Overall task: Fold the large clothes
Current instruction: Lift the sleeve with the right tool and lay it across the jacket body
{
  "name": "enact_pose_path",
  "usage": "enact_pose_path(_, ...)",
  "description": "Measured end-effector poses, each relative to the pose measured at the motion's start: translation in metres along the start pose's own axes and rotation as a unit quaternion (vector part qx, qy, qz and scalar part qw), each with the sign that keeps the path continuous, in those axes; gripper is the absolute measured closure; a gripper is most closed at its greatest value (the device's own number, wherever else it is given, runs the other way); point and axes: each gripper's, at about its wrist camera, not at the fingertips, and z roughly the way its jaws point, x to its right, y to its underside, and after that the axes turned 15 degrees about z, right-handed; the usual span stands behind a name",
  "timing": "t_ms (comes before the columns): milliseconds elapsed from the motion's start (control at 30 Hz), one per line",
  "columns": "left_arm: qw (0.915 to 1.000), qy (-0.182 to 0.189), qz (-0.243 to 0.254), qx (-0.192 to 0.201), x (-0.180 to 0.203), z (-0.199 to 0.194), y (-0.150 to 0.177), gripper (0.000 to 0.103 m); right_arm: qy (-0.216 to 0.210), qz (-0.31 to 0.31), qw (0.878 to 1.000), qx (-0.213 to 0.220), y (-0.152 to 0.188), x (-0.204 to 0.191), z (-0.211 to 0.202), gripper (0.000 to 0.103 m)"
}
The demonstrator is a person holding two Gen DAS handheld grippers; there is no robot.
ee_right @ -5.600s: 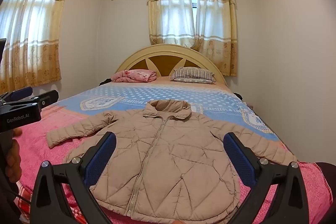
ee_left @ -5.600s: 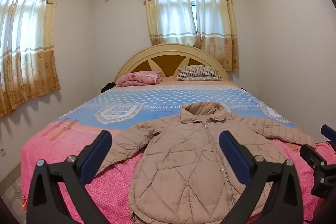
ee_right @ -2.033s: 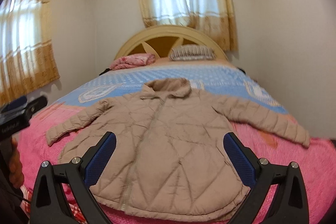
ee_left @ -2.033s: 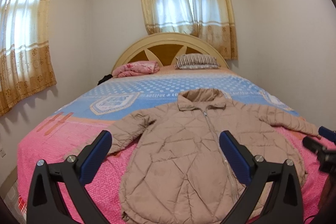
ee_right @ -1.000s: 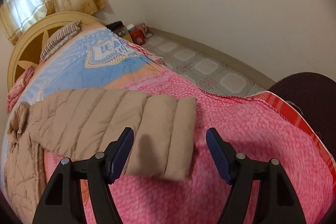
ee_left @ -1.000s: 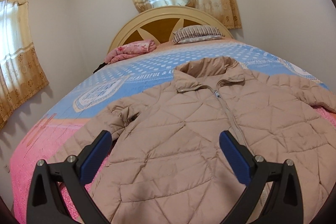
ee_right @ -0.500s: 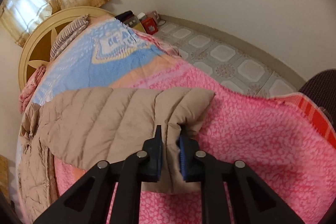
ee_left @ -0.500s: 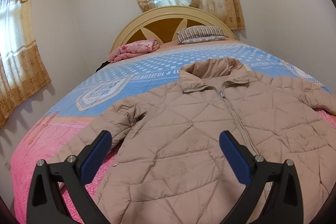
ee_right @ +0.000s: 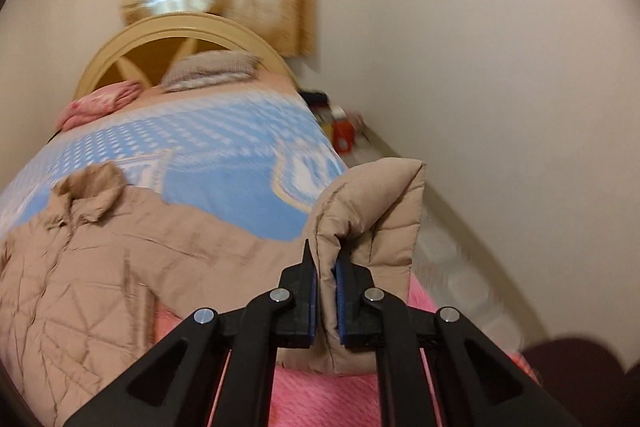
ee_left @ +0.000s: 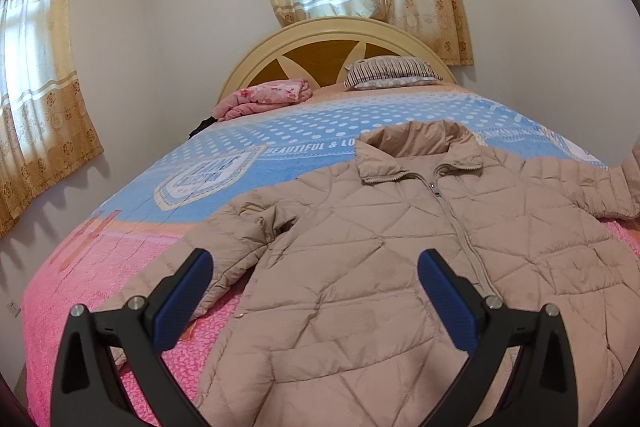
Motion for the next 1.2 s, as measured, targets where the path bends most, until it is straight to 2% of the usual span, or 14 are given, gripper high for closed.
enact_pose_path(167,1.0000,-0.004,-0.003,0.000,-0.006,0.000,0.003,0.000,-0.031,-0.057,0.998,0.021,-0.009,-0.057,-0.021,0.097)
enact_pose_path(433,0.9999,-0.012,-0.011,-0.003,-0.021,0.001,0.010,0.000,-0.084,-0.124,0.988,0.040,0.000,-0.136,-0.039,0.098)
enact_pose_path(733,0.9995,-0.025,-0.015,-0.010,-0.034,0.001,0.019,0.000,-0.149,-0.194,0.968,0.054,0.041,-0.233,-0.052,0.098)
enact_pose_path(967,0.9992,-0.028,-0.021,-0.017,-0.041,0.005,0.025,0.000,-0.185,-0.210,0.959,0.036,0.069,-0.273,-0.043,0.098)
enact_pose_path(1200,0.9991,-0.037,-0.010,-0.021,-0.046,0.005,0.028,0.000,-0.223,-0.231,0.947,0.018,0.113,-0.319,-0.035,0.098)
